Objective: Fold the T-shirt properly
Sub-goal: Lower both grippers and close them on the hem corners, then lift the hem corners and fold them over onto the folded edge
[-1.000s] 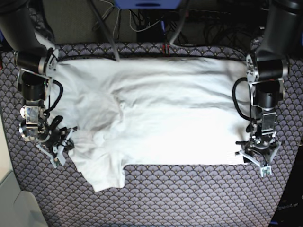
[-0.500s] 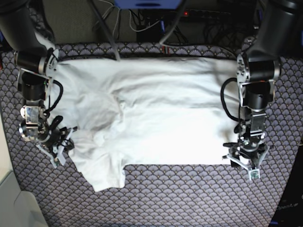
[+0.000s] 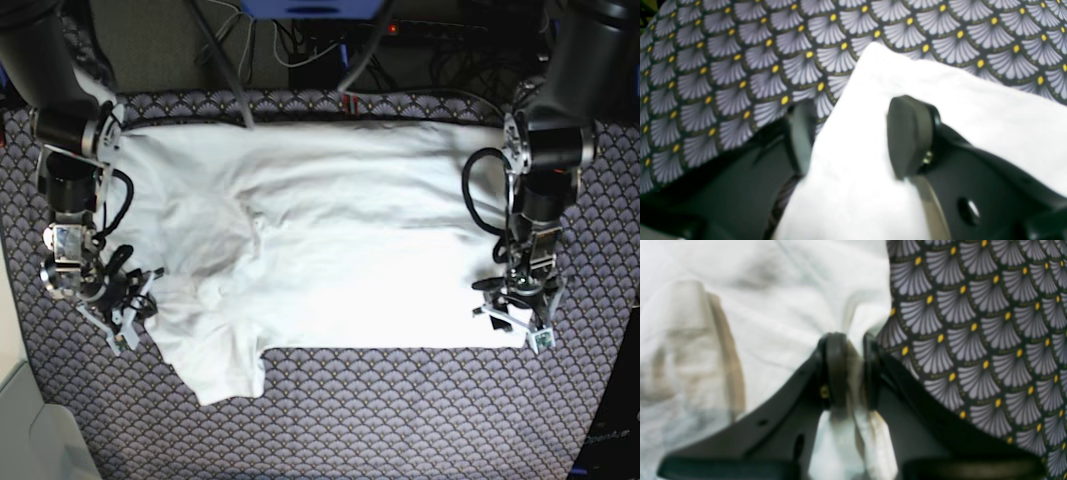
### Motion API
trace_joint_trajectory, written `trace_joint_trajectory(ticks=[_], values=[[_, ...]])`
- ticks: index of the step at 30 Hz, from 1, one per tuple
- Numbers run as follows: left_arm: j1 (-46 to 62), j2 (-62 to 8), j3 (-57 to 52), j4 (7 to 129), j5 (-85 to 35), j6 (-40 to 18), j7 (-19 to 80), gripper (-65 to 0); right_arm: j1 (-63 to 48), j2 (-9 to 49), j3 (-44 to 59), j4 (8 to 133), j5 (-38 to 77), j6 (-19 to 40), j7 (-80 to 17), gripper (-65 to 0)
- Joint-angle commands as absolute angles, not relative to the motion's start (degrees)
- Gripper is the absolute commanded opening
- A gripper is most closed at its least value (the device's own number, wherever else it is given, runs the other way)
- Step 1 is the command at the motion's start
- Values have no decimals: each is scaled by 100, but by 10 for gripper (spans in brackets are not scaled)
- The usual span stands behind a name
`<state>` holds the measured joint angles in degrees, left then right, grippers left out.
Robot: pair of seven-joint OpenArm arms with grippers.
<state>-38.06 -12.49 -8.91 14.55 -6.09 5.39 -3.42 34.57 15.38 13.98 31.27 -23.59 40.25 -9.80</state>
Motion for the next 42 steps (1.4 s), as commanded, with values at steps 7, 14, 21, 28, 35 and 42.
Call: trace_joint_trajectory(ticks=[7, 14, 21, 28, 35, 42], values=[[-3960, -1270, -919, 1455, -620, 549, -462, -285, 3512, 1543, 1385, 3143, -2571, 4000, -1270, -585], [-3635, -1262, -910, 1455, -620, 505, -444, -288, 3512, 1543, 1385, 3143, -2571, 4000, -1270, -584], [-3442, -1156, -910, 1473, -620, 505, -418, -369, 3512, 1543, 1385, 3143, -2580, 4000, -1270, -584], [-3451, -1147, -919, 1499, -620, 505, -409, -648, 3512, 1543, 1376, 3143, -2580, 4000, -1270, -584], [-3424, -1147, -901, 2070, -620, 541, -400, -645, 3415, 1516, 1429, 3653, -2554, 4000, -1218, -587], [-2941, -1147, -927, 3574, -620, 558, 321, -645, 2545, 1200, 1429, 5578, -2554, 4000, -1270, -598]])
